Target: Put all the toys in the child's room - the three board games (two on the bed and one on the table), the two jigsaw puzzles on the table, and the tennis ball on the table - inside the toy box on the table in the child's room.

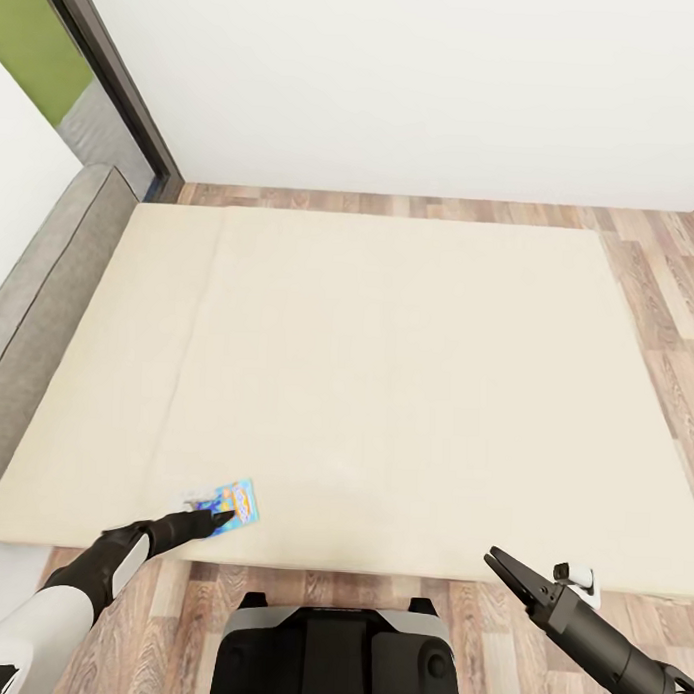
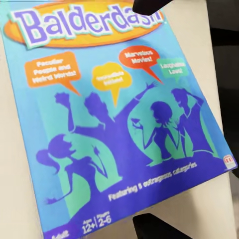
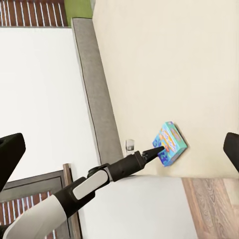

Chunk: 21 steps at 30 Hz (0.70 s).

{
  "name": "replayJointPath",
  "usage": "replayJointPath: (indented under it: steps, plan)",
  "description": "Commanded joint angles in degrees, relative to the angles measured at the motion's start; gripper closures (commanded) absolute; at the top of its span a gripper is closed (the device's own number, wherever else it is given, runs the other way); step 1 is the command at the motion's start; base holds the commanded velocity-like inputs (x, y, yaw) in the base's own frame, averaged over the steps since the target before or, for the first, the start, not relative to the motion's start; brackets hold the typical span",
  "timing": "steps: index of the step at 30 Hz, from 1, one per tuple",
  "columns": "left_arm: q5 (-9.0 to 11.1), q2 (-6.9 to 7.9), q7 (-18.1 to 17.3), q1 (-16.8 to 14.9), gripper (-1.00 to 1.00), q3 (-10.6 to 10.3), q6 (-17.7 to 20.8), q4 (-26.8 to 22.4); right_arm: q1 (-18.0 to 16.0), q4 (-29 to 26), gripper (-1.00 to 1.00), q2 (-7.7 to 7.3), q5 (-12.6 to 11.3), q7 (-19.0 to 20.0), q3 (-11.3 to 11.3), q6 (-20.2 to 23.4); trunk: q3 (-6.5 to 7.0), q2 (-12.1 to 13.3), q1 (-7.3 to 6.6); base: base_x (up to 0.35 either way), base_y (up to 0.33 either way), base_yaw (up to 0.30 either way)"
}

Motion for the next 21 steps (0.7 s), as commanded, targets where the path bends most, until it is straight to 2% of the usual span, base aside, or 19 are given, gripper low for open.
replayJointPath:
  steps: [1, 8, 21]
  plan:
    - [0.4, -0.03, -0.3, 0.0, -1.00, 0.2, 0.6, -0.1, 0.0, 0.0, -1.00, -0.02, -0.2, 0.0, 0.0, 0.3, -0.06, -0.1, 0.03, 0.000, -0.029, 0.000]
    - [0.5, 0.02, -0.4, 0.0, -1.00, 0.2, 0.6, -0.4, 0.0, 0.0, -1.00, -0.05, -0.2, 0.0, 0.0, 0.3, -0.05, -0.1, 0.03, 0.000, -0.159, 0.000]
    - [0.5, 0.49, -0.5, -0.1, -1.00, 0.3, 0.8, -1.0, 0.0, 0.0, -1.00, -0.07, -0.1, 0.0, 0.0, 0.3, 0.05, -0.1, 0.03, 0.000, -0.014, -0.019]
